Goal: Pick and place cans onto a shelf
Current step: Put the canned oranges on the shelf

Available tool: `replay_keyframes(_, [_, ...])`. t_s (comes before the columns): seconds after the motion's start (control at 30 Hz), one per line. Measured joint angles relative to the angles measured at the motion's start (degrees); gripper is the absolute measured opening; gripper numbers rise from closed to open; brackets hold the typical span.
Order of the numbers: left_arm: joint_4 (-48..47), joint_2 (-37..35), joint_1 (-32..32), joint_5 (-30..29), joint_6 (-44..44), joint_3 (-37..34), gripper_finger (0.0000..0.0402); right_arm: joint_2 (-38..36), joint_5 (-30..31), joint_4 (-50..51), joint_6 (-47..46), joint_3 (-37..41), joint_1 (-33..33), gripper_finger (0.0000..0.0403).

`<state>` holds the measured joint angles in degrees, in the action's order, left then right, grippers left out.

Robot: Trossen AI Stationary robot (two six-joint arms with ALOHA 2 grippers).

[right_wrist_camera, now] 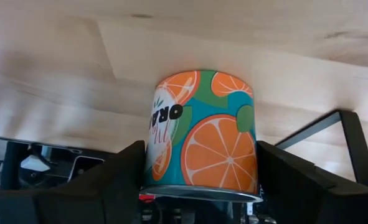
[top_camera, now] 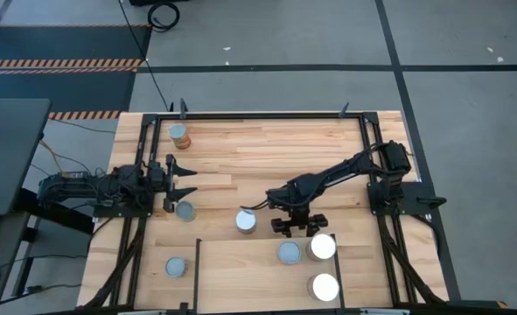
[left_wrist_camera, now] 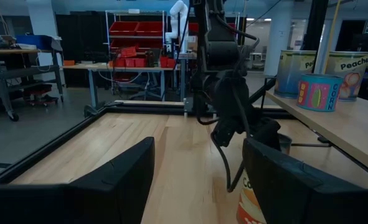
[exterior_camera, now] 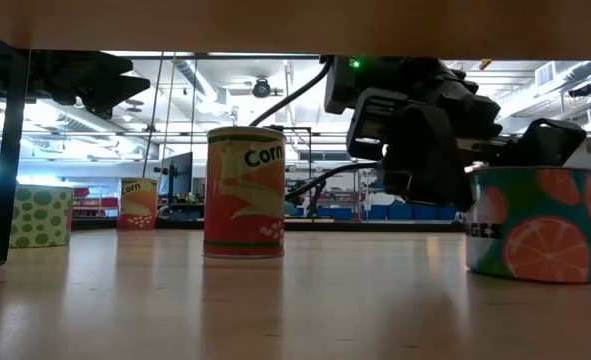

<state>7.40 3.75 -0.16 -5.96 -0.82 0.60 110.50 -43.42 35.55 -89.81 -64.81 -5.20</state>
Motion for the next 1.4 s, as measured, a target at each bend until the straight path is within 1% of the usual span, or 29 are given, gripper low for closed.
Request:
replay_keyframes(0.2, [0.0,0.0,0.0,0.0,0.0,0.0,0.0249,-0.6,0.9,0.1,1.3,0.0,2.1,0.0287])
replay_keyframes(0.5, [0.0,0.0,0.0,0.0,0.0,0.0,0.0249,-3.1,7.9,0.1,4.2,0.0,7.1,0.0288])
replay_keyframes(0.63, [0.0,0.0,0.0,0.0,0.0,0.0,0.0249,-3.1,9.4,-0.3,6.3,-0.1,7.9,0.0305])
replay_keyframes(0.77, [0.0,0.0,0.0,0.0,0.0,0.0,0.0249,-2.8,13.2,-0.6,8.1,0.1,8.0,0.0337])
replay_keyframes(0.83, [0.0,0.0,0.0,0.0,0.0,0.0,0.0249,-2.6,13.0,0.0,8.4,0.3,8.1,0.0357])
replay_keyframes(0.93, [0.0,0.0,0.0,0.0,0.0,0.0,0.0249,-2.7,10.4,-0.5,8.3,0.1,7.5,0.0388])
replay_keyframes(1.0, [0.0,0.0,0.0,0.0,0.0,0.0,0.0249,-2.7,9.0,-0.3,8.2,0.2,7.0,0.0395])
replay_keyframes(1.2, [0.0,0.0,0.0,0.0,0.0,0.0,0.0249,-2.7,8.4,-0.4,7.4,0.1,4.3,0.0378])
replay_keyframes(1.4, [0.0,0.0,0.0,0.0,0.0,0.0,0.0249,-2.8,11.1,-1.5,6.1,0.1,2.5,0.0376])
